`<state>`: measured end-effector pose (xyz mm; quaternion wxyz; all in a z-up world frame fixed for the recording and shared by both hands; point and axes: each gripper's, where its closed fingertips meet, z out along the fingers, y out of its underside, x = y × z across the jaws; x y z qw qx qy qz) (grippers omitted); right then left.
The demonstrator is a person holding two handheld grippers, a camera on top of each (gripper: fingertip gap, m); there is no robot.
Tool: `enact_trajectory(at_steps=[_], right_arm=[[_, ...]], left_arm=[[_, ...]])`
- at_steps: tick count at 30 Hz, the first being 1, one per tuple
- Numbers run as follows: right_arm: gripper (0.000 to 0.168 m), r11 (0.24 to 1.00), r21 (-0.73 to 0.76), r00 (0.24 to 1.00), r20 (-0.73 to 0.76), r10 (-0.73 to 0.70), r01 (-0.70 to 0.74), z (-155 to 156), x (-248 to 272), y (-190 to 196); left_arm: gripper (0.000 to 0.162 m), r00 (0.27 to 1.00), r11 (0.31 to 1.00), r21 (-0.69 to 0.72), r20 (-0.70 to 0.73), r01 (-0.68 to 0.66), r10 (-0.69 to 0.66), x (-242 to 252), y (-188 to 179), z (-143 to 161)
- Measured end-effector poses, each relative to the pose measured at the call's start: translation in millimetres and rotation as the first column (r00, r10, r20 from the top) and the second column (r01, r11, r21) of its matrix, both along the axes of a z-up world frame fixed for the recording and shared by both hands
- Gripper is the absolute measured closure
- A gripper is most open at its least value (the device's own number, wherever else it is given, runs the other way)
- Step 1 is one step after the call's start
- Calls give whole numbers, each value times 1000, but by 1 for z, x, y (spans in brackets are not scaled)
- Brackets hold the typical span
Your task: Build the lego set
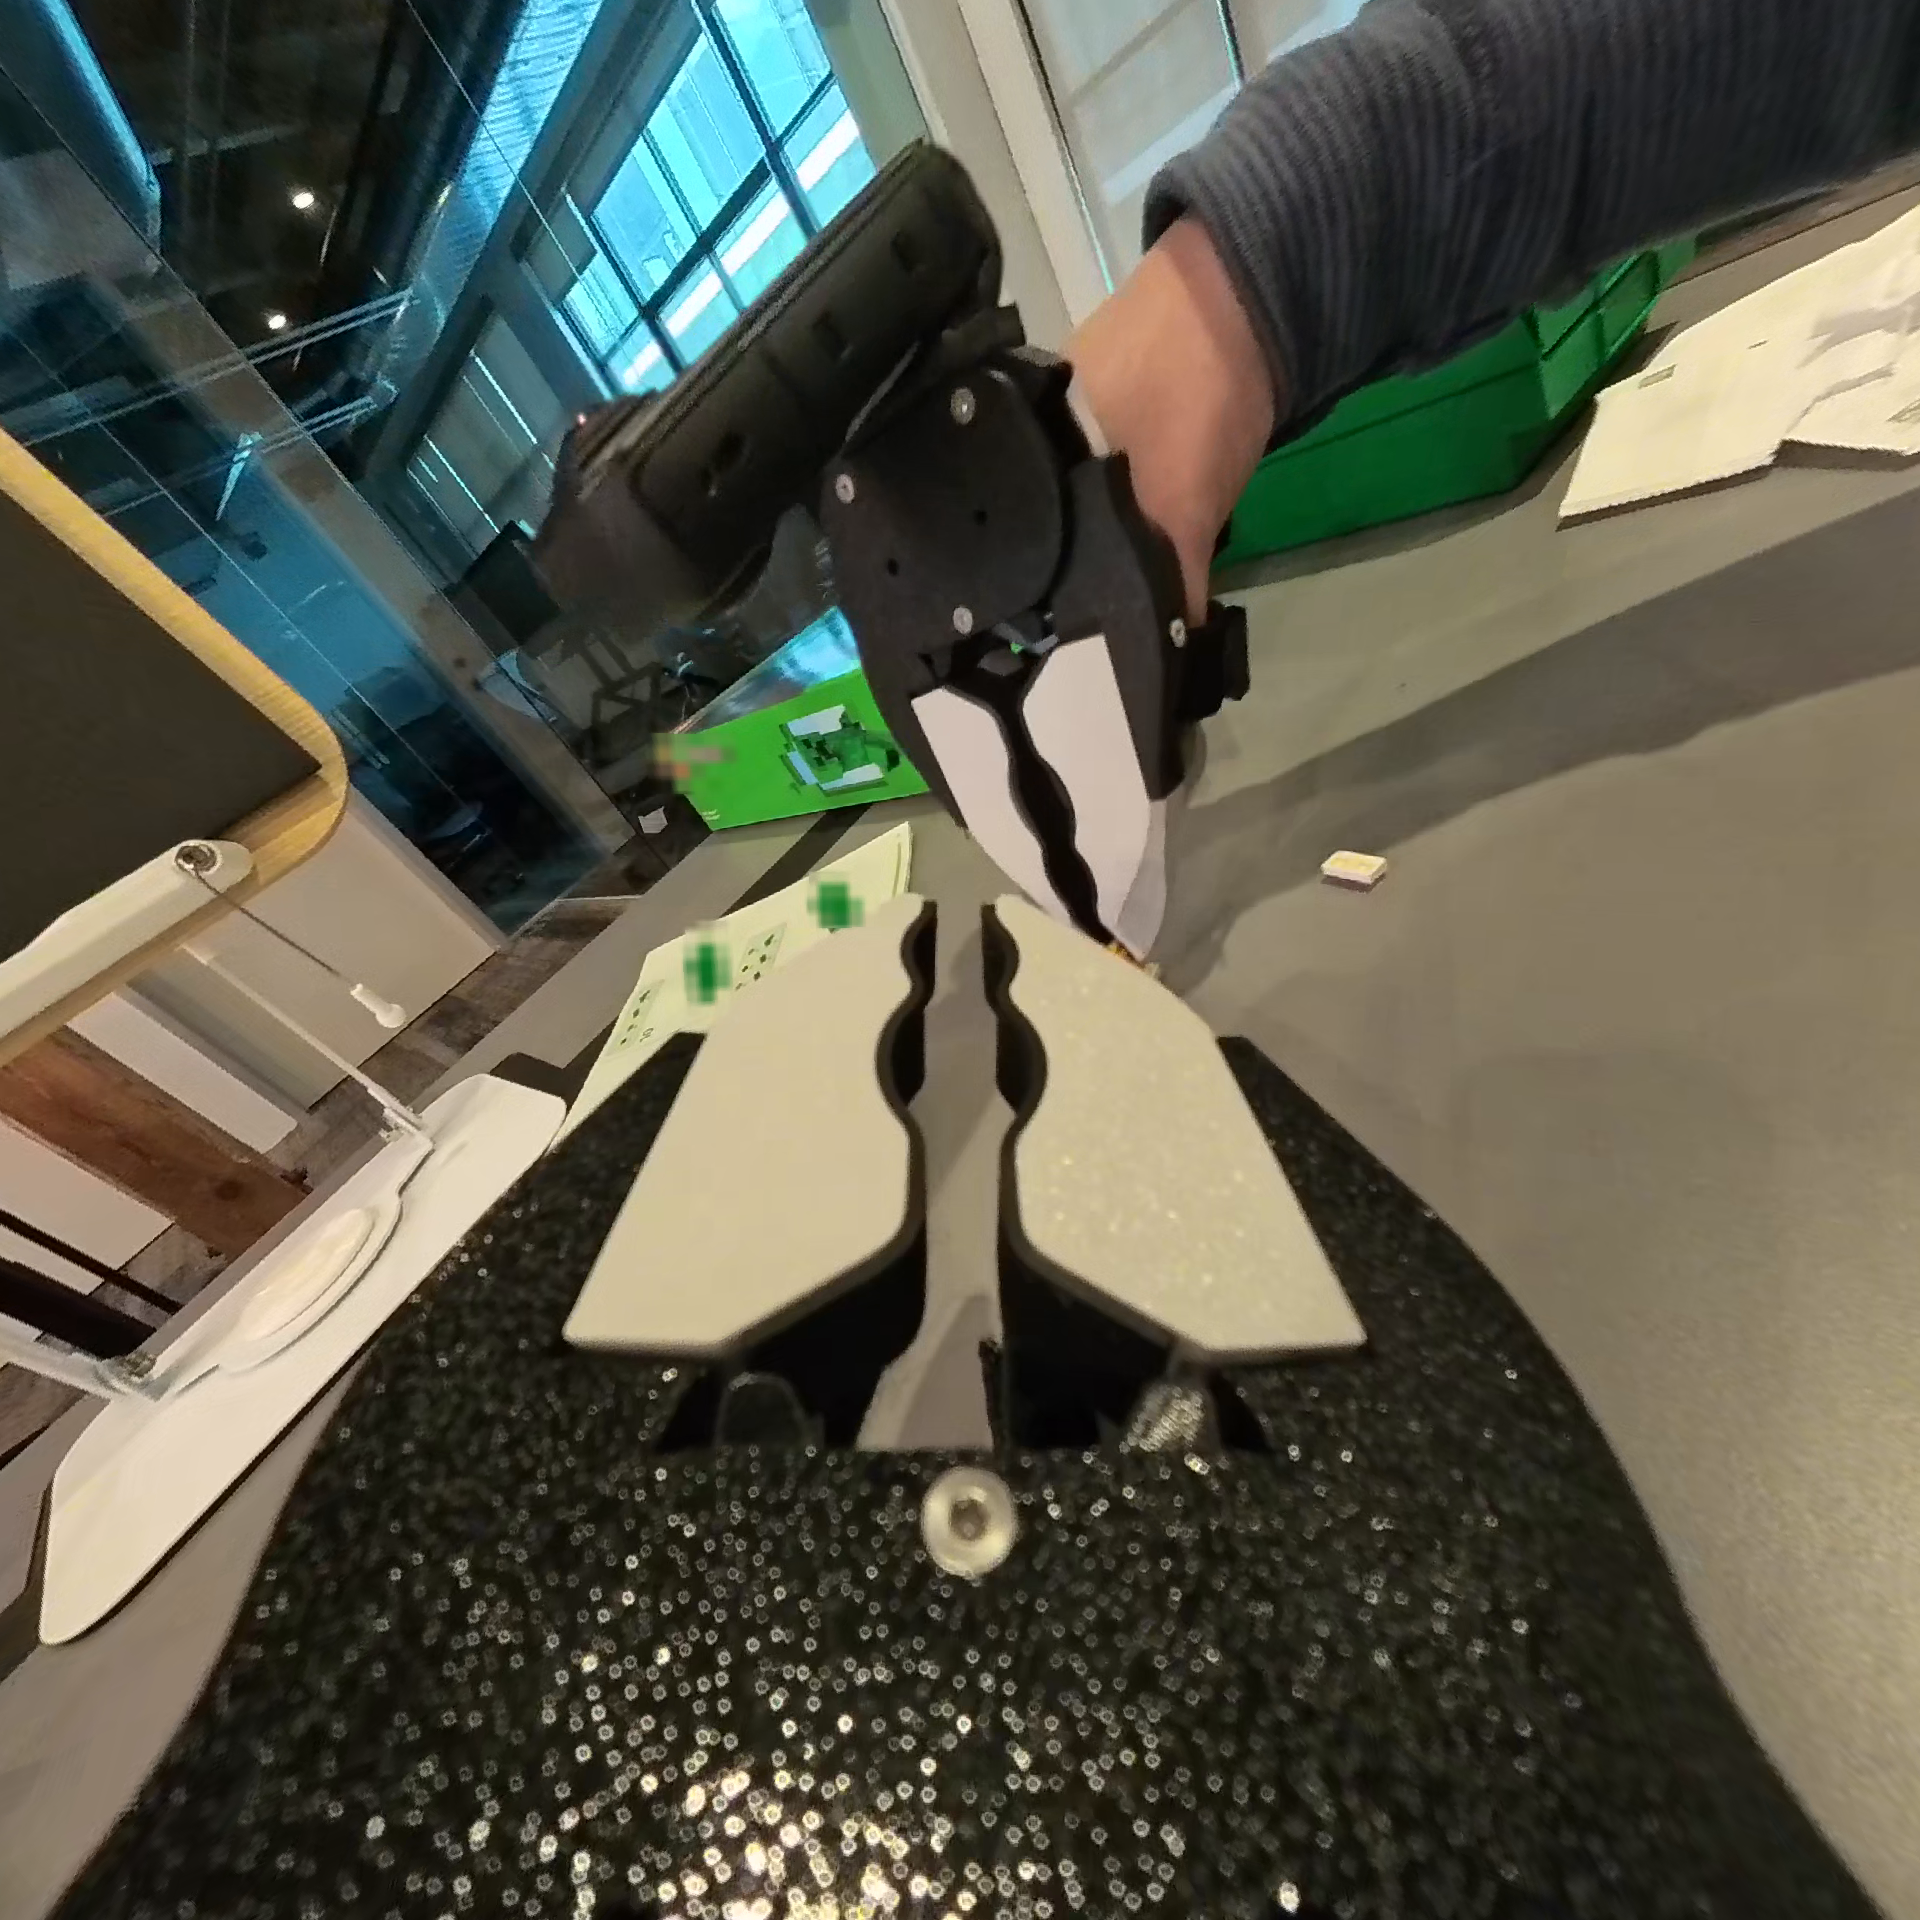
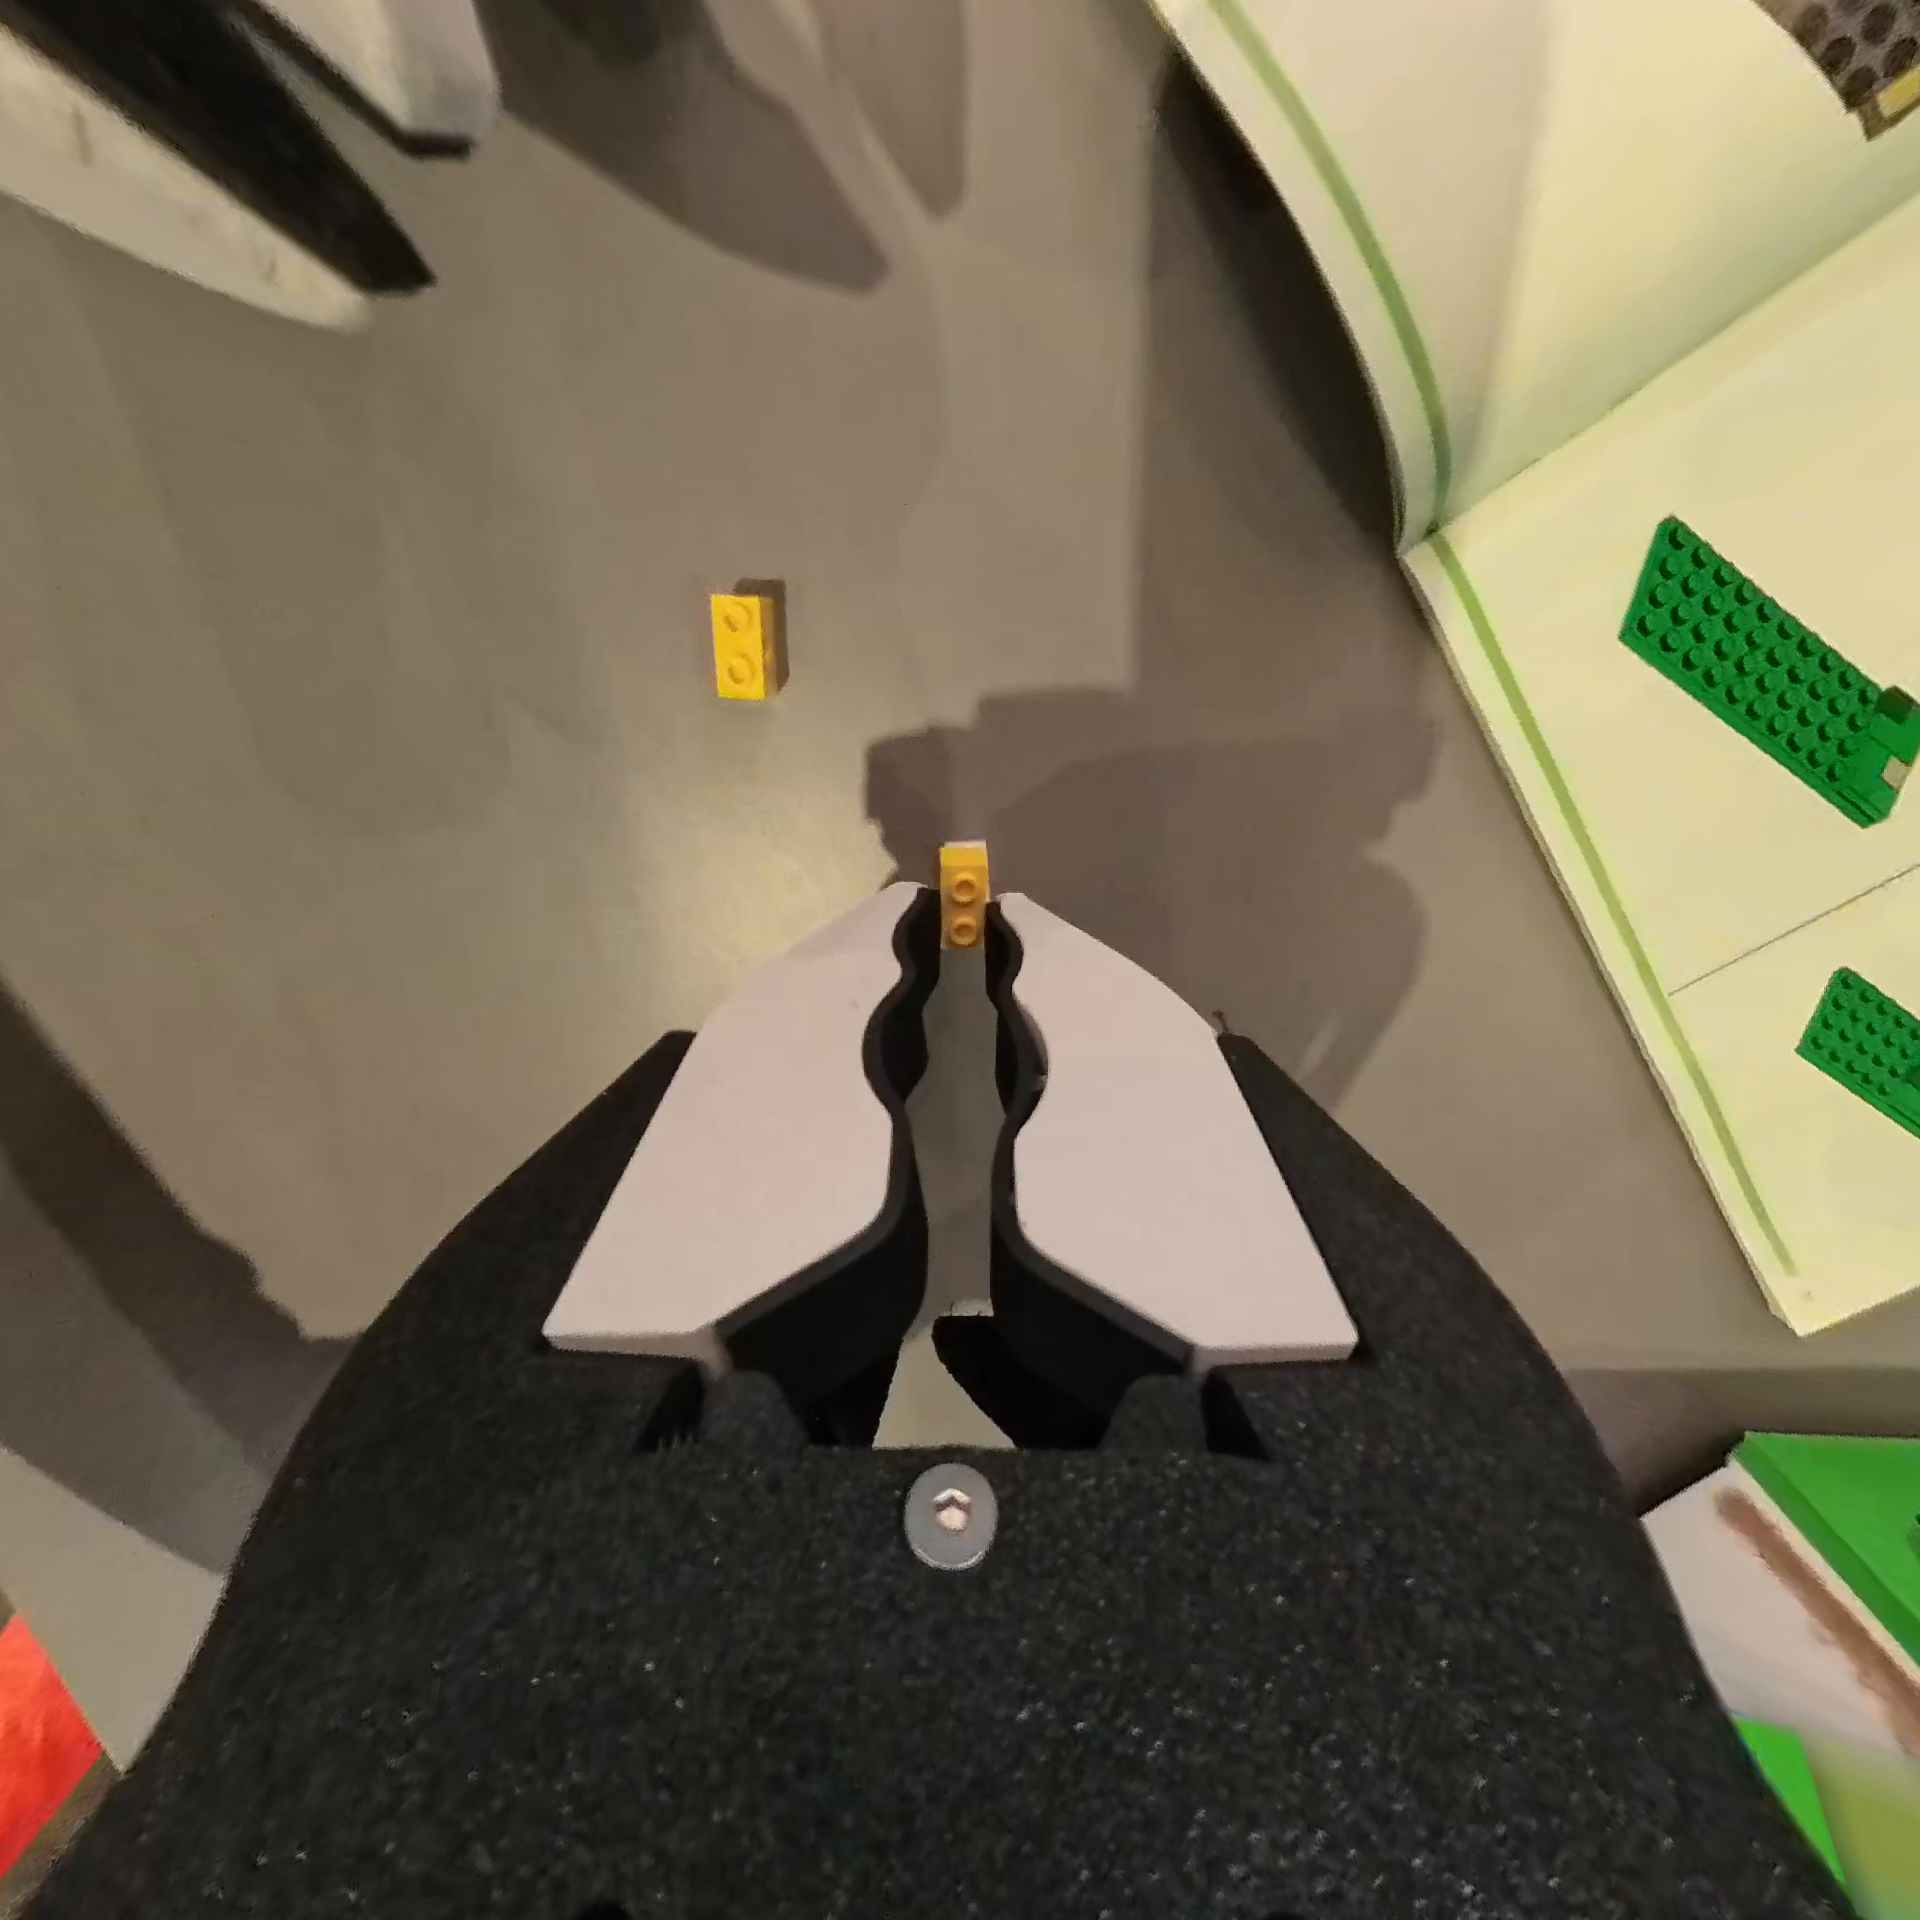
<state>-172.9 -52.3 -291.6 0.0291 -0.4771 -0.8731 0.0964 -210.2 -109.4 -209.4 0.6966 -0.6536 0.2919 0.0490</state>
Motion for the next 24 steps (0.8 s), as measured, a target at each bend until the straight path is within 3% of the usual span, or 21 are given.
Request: enact_trajectory(at_steps=[24], right_arm=[[160, 999, 38, 998, 65, 24, -26, -5, 2, 2]], left_arm=[[154, 1000, 1000, -8, -7, 7, -7, 2, 0, -2]])
